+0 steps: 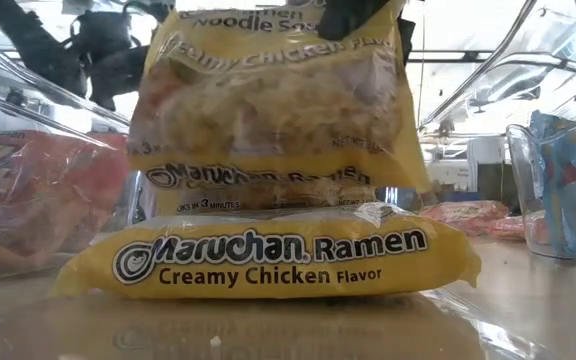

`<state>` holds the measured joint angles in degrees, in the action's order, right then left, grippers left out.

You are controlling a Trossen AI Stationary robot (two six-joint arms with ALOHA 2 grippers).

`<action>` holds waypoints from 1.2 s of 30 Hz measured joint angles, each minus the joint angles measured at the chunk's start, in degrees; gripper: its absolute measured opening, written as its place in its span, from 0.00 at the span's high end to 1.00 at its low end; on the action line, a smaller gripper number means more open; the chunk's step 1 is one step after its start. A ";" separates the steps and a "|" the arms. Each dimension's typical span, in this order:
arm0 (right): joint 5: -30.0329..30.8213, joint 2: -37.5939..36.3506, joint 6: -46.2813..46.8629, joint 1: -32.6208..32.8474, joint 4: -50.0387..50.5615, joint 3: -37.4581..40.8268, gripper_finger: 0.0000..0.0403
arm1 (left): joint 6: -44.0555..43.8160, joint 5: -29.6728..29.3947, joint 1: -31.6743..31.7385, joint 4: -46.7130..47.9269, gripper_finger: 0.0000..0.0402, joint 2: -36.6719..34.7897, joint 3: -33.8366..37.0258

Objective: Sort Maruchan noodles
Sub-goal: Put the yellow noodle pack into the middle transparent bin, then put the orange noodle pack into the left transparent bin

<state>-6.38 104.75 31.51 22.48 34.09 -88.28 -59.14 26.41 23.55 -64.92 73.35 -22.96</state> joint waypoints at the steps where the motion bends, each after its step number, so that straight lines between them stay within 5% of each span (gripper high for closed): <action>1: 0.14 0.50 -0.01 -0.12 1.51 -1.27 0.70 | -0.12 0.00 0.00 0.01 0.42 -0.14 0.54; 19: 3.84 0.24 -3.07 -3.66 16.40 -12.09 0.56 | 0.55 -0.02 0.02 -0.17 0.42 -0.42 4.45; 28: 25.69 -2.01 -5.53 -6.05 32.53 -15.84 0.58 | 2.41 -0.02 0.02 -0.18 0.42 -0.40 2.58; 36: 21.39 -3.70 -8.98 -15.70 38.56 -7.12 0.58 | 2.96 -0.28 0.07 -0.16 0.42 -0.40 -1.92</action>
<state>15.02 101.05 22.53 6.78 72.65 -95.39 -56.18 26.13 23.62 -65.08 72.95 -24.88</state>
